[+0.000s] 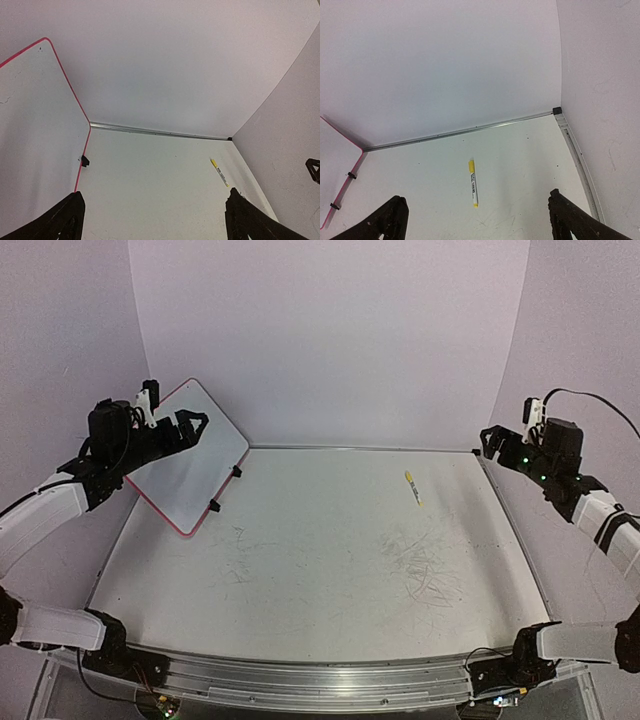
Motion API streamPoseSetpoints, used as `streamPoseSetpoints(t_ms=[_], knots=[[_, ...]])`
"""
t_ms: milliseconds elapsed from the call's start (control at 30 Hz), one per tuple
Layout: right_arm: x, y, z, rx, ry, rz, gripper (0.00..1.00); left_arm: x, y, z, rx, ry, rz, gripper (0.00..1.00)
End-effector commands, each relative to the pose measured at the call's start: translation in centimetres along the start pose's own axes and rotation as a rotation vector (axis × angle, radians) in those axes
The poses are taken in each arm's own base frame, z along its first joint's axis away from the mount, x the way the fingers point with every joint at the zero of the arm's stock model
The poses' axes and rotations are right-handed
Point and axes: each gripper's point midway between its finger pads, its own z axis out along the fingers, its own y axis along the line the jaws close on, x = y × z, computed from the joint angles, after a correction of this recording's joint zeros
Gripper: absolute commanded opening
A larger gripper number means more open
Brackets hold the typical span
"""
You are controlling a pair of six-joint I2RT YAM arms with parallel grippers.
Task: Write a sentence on the whiteboard
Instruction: Move the whiteboard to the center of the board.
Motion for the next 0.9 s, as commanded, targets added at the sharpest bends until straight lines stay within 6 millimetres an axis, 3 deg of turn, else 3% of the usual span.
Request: streamPoseSetpoints(t_ms=[0,233,400,700,867], knots=[[-0.7,-0.8,-0.5,0.046,-0.043,0.002,0.98,1.0,-1.0,0.7,0.006,0.032,-0.060,0.99],[1.4,-1.9,0.3,0.088,0.007,0.042,0.98,8.3,-0.6,3.1,-0.118,0.193,-0.156,0.99],[1.8,-0.3,-0.1,-0.003,0.032,0.057,0.98,14.7,1.7,5.5,-0.321,0.307,-0.288,0.96],[1.9,0.4,-0.3,-0.045,0.040,0.094,0.98,20.6,7.9,7.8,-0.746,0.278,-0.461,0.90],[2.3,0.5,-0.6,-0.058,0.041,0.101,0.98,22.9,9.9,9.1,-0.880,0.219,-0.505,0.78]])
